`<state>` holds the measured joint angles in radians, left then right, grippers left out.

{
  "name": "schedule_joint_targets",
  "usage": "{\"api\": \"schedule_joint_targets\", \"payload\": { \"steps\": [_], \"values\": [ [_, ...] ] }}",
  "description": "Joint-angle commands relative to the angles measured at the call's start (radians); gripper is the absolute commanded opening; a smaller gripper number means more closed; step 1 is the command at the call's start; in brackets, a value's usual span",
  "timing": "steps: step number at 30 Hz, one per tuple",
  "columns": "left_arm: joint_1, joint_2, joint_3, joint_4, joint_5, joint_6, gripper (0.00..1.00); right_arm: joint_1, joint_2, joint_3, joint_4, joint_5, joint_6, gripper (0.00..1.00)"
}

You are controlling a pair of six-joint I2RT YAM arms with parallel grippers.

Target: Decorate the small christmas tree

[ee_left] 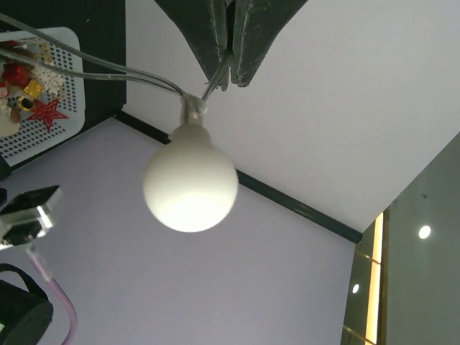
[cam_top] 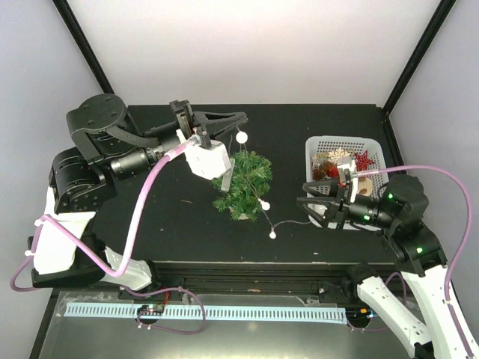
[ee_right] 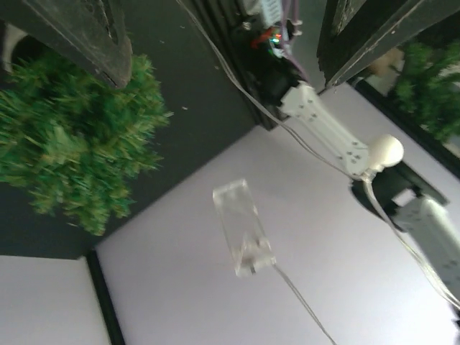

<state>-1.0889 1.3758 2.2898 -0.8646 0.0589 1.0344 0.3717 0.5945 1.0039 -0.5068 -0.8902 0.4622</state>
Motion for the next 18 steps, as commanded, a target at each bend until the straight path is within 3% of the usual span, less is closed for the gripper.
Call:
{"api": "schedule_joint_targets", "payload": {
  "steps": [1, 6, 11, 18],
  "values": [
    [-0.007, -0.007, -0.004, 0.039, -0.064, 0.031, 0.02, 0.014, 0.004, -0.021, -0.054, 0.149, -0.151, 0.72],
    [-0.008, -0.011, -0.003, 0.037, -0.090, 0.027, 0.02, 0.087, 0.040, -0.022, -0.088, 0.311, -0.268, 0.71],
    [-0.008, -0.007, -0.006, 0.039, -0.120, 0.037, 0.02, 0.288, 0.131, 0.047, -0.116, 0.504, -0.361, 0.66],
    [-0.008, -0.006, 0.002, 0.041, -0.130, 0.035, 0.01, 0.397, 0.218, 0.087, -0.044, 0.550, -0.369, 0.68]
  ]
}}
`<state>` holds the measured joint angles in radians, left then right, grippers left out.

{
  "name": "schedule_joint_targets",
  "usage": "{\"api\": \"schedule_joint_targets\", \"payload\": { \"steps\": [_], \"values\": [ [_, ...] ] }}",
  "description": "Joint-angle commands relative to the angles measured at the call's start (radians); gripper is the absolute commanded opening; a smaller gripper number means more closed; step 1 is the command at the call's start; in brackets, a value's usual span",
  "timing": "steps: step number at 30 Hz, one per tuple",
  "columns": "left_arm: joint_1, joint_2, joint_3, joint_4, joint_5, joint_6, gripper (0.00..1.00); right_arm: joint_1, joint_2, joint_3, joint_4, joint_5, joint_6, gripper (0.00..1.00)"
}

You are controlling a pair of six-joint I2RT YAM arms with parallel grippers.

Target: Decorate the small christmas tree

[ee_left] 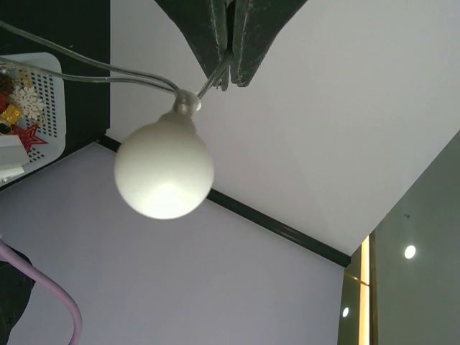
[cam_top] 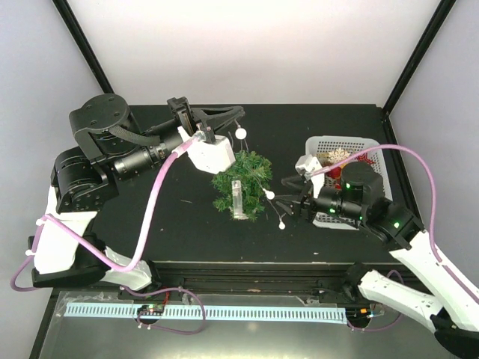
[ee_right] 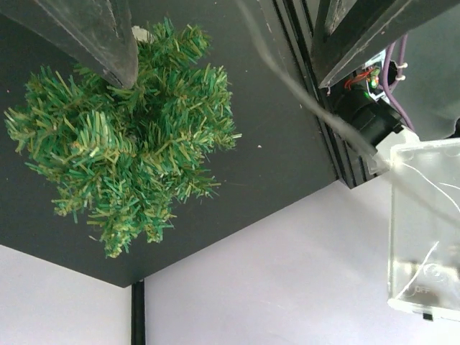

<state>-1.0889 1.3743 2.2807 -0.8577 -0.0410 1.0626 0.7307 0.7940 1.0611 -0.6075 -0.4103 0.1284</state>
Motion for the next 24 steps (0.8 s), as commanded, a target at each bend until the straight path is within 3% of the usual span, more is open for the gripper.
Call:
{"api": "schedule_joint_targets", "payload": {
  "steps": [1, 9, 13, 15, 20, 24],
  "values": [
    [-0.007, -0.005, 0.011, 0.033, -0.030, 0.005, 0.02, 0.050, 0.027, 0.029, 0.071, 0.066, -0.032, 0.68],
    [-0.006, -0.002, 0.029, 0.019, -0.025, -0.003, 0.02, 0.175, 0.166, 0.012, 0.213, 0.037, -0.017, 0.69],
    [-0.006, -0.004, 0.030, 0.018, -0.027, -0.003, 0.02, 0.231, 0.238, 0.029, 0.255, 0.069, -0.019, 0.64],
    [-0.004, -0.006, 0.028, 0.019, -0.027, -0.005, 0.02, 0.245, 0.271, 0.044, 0.260, 0.094, -0.018, 0.53],
    [0.008, -0.015, 0.026, 0.028, -0.039, -0.002, 0.01, 0.247, 0.270, 0.028, 0.249, 0.192, -0.012, 0.03],
    [0.031, -0.035, 0.009, 0.046, -0.053, 0.002, 0.02, 0.247, 0.183, -0.018, 0.231, 0.256, -0.002, 0.01]
  ]
}}
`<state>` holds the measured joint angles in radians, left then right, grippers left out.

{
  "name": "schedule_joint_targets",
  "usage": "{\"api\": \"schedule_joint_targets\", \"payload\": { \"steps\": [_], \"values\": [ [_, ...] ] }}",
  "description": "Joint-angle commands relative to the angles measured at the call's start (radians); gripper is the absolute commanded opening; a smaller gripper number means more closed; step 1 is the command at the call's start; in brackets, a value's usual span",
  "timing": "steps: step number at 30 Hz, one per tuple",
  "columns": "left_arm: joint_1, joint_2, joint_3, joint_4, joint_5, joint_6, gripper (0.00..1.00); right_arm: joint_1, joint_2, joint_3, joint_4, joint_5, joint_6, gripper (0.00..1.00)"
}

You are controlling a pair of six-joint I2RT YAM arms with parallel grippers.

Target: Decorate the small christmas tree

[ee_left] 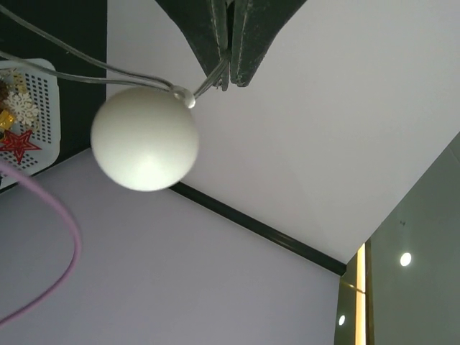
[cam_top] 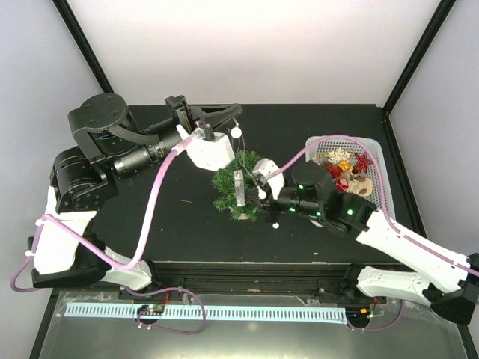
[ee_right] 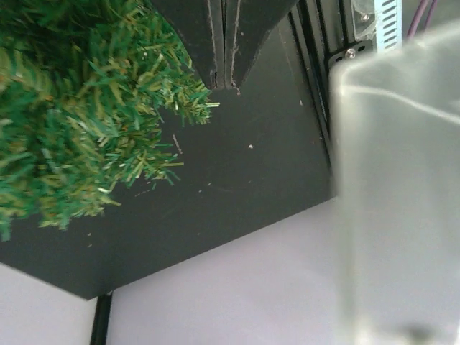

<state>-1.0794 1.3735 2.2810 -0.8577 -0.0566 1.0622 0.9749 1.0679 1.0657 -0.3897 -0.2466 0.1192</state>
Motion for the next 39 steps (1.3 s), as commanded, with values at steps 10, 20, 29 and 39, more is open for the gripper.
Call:
{"api": "schedule_joint_targets", "payload": {
  "steps": [10, 20, 29, 39],
  "values": [
    [0.089, -0.142, -0.166, 0.000, 0.031, -0.087, 0.02, 0.004, -0.225, 0.075, -0.159, 0.140, 0.003, 0.01],
    [0.195, -0.263, -0.468, 0.023, 0.063, -0.156, 0.02, 0.003, -0.247, 0.108, -0.180, 0.194, 0.020, 0.01],
    [0.197, -0.315, -0.588, -0.010, 0.181, -0.210, 0.01, 0.002, -0.266, 0.121, -0.224, 0.251, 0.030, 0.01],
    [0.197, -0.345, -0.763, 0.037, 0.239, -0.238, 0.02, 0.002, -0.273, 0.083, -0.230, 0.297, 0.035, 0.01]
  ]
}}
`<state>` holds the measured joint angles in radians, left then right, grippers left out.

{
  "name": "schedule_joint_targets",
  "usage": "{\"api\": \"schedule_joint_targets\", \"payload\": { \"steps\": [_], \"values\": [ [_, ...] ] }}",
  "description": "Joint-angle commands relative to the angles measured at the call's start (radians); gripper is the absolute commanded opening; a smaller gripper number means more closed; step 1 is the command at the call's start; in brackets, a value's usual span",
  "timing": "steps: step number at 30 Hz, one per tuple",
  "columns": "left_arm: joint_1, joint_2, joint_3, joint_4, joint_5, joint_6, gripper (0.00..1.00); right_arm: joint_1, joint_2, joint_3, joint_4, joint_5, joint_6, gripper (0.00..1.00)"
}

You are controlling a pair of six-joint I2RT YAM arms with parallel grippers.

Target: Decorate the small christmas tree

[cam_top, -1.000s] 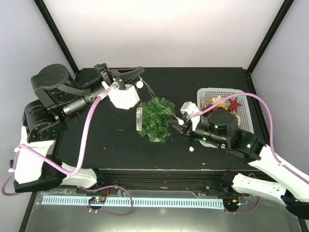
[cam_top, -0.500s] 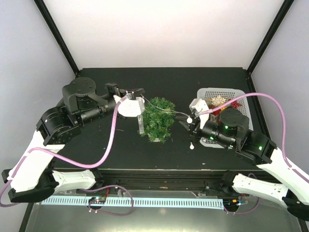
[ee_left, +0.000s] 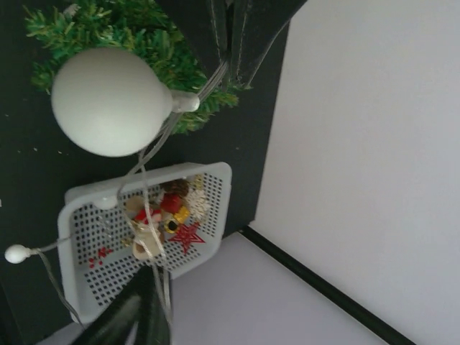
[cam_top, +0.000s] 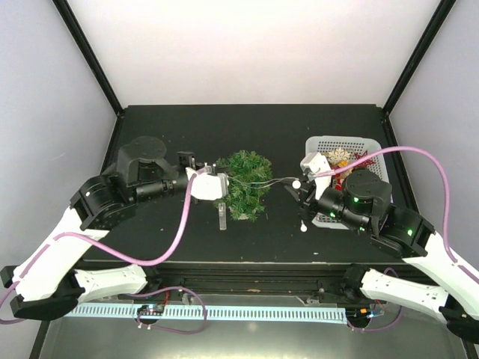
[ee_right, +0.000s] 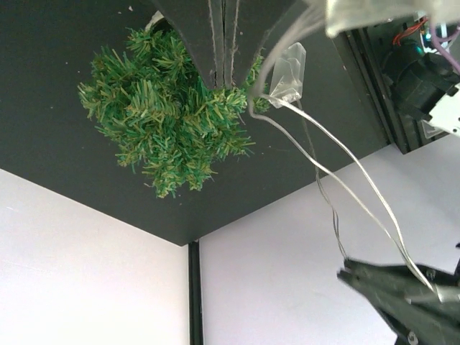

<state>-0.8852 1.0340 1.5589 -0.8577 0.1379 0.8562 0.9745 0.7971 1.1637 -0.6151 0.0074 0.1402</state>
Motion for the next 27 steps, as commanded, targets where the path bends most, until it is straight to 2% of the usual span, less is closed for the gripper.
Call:
{"api": "schedule_joint_targets", "payload": {
  "steps": [1, 15, 27],
  "values": [
    [0.003, -0.007, -0.058, 0.049, 0.045, -0.034, 0.01, 0.002, 0.000, -0.017, -0.003, 0.046, 0.015, 0.01],
    [0.027, 0.040, -0.149, 0.232, -0.014, -0.053, 0.02, -0.001, 0.032, -0.001, 0.016, 0.096, 0.002, 0.01],
    [0.134, 0.059, -0.186, 0.347, 0.022, -0.110, 0.02, -0.031, 0.160, 0.234, 0.005, 0.231, -0.060, 0.01]
  ]
}}
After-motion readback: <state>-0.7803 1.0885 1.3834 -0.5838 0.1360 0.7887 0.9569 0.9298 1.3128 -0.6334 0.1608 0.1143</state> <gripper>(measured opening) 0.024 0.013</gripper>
